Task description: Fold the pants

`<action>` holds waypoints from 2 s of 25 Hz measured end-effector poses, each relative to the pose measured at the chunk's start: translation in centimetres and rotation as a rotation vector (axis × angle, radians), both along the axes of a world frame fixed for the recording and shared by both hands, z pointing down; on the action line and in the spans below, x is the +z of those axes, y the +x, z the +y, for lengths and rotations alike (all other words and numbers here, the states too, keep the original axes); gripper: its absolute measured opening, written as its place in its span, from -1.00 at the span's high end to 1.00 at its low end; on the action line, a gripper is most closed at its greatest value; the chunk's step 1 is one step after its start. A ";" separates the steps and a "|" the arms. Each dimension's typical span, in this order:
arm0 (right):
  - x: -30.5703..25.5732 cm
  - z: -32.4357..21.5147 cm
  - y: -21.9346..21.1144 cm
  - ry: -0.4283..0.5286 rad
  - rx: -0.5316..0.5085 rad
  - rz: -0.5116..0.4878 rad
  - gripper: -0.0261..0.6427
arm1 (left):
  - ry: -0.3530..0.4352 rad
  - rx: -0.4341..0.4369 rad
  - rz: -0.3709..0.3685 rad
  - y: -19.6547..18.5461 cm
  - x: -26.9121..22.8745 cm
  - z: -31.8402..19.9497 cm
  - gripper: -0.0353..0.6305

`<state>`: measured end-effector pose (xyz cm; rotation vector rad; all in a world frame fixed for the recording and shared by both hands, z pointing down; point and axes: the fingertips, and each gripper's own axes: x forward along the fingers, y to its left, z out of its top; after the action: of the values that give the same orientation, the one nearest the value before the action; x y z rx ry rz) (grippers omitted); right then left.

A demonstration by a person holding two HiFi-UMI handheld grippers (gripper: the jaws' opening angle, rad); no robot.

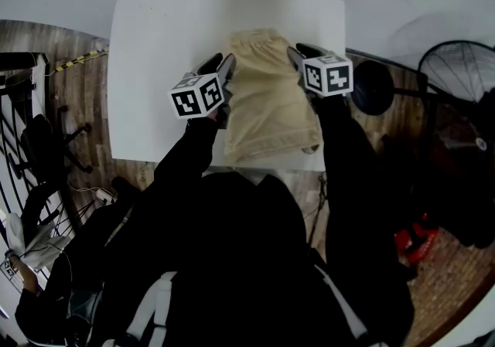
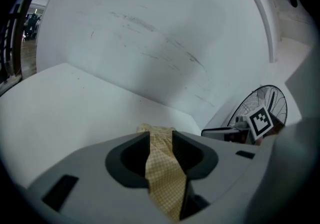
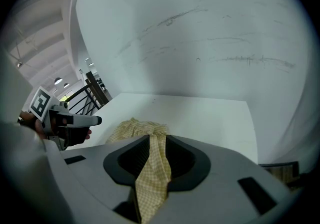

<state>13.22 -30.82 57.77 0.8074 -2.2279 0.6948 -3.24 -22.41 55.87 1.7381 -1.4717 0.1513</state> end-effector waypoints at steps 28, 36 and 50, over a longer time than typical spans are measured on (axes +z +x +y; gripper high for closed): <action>5.9 -2.8 -0.7 0.050 -0.049 0.207 0.83 | -0.186 0.216 -0.254 -0.6 7.3 -3.4 0.83; 4.9 -2.3 -0.7 0.083 -0.076 0.239 0.91 | -0.145 0.232 -0.258 -0.8 5.8 -3.2 0.86; 0.8 -0.1 -0.6 0.130 -0.067 0.198 0.91 | -0.048 0.268 -0.255 0.1 1.1 -0.8 0.86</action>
<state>12.66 -30.88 58.53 0.8226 -2.1255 0.4226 -3.17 -23.25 56.93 1.9249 -1.3909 0.5617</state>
